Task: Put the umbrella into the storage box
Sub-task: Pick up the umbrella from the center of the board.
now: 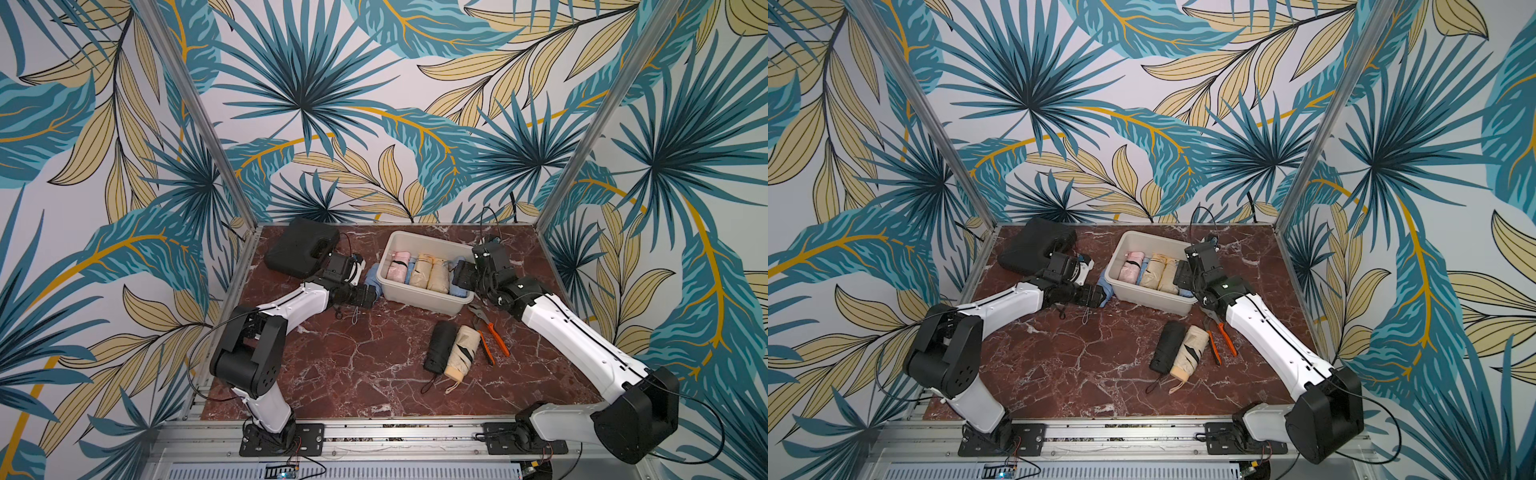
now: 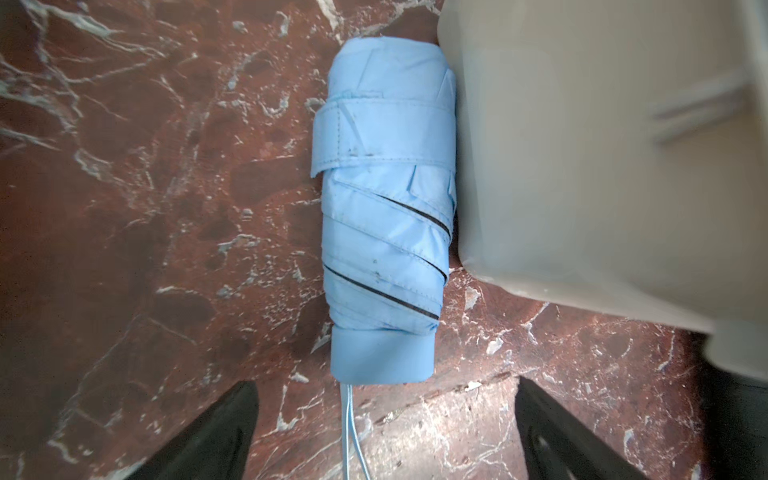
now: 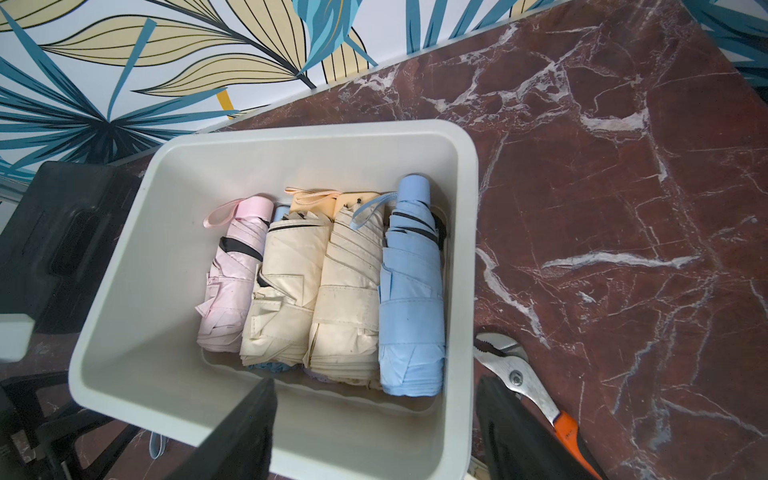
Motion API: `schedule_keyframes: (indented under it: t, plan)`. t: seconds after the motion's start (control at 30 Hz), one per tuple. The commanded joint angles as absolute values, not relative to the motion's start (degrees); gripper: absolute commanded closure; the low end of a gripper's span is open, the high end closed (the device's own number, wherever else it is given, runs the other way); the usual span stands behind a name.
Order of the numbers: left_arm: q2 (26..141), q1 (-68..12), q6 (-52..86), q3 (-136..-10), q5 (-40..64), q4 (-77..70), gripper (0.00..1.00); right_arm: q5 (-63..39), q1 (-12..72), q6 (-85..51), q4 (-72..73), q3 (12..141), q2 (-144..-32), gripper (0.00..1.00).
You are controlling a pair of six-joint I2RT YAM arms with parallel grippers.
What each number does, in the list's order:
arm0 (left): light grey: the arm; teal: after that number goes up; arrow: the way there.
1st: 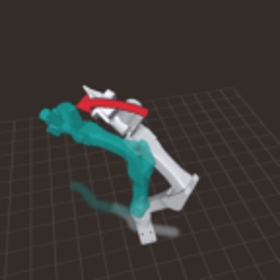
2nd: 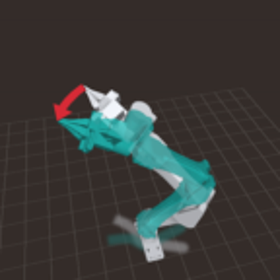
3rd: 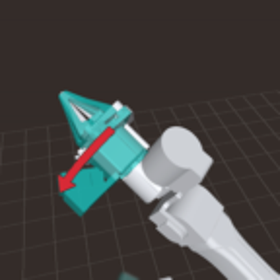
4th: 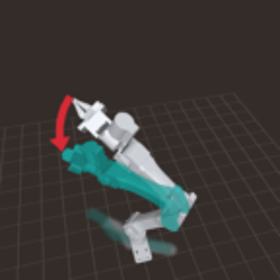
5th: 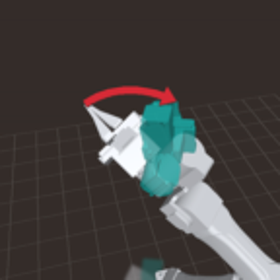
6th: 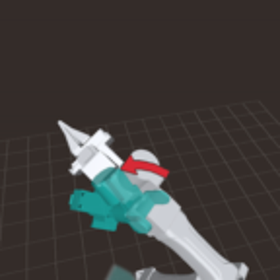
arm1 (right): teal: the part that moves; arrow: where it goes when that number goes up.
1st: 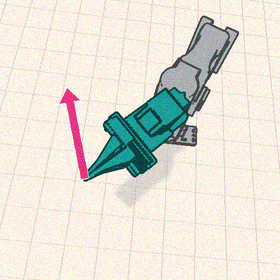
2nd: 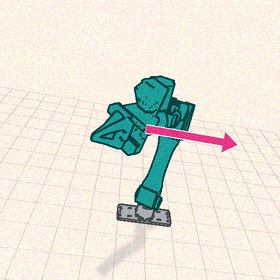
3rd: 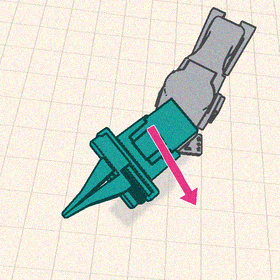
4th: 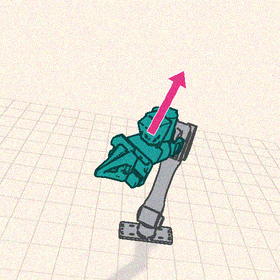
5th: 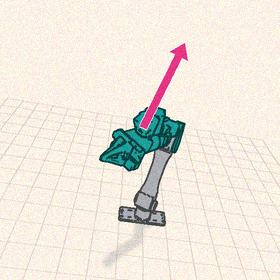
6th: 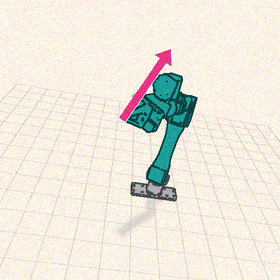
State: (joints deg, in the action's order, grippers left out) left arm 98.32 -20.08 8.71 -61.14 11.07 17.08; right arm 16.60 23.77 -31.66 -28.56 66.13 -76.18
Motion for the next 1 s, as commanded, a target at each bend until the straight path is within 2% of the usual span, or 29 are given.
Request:
schedule_keyframes:
  t: [0.0,0.3,0.67,0.97]
  plan:
    - [99.7,-19.8,8.6,-63.0,13.5,17.4,0.03,16.2,23.3,-31.3,-28.3,64.8,-75.1,0.23]
    - [102.2,-19.8,10.9,-62.1,14.2,16.2,0.07,15.7,22.6,-31.3,-28.2,64.2,-74.2,0.22]
    - [107.2,-20.6,9.6,-66.1,7.2,16.3,0.13,14.3,22.3,-32.7,-27.7,63.6,-74.6,0.22]
    - [108.2,-21.5,11.1,-65.7,1.4,20.7,0.39,13.6,22.2,-32.8,-27.5,64.5,-74.8,0.23]
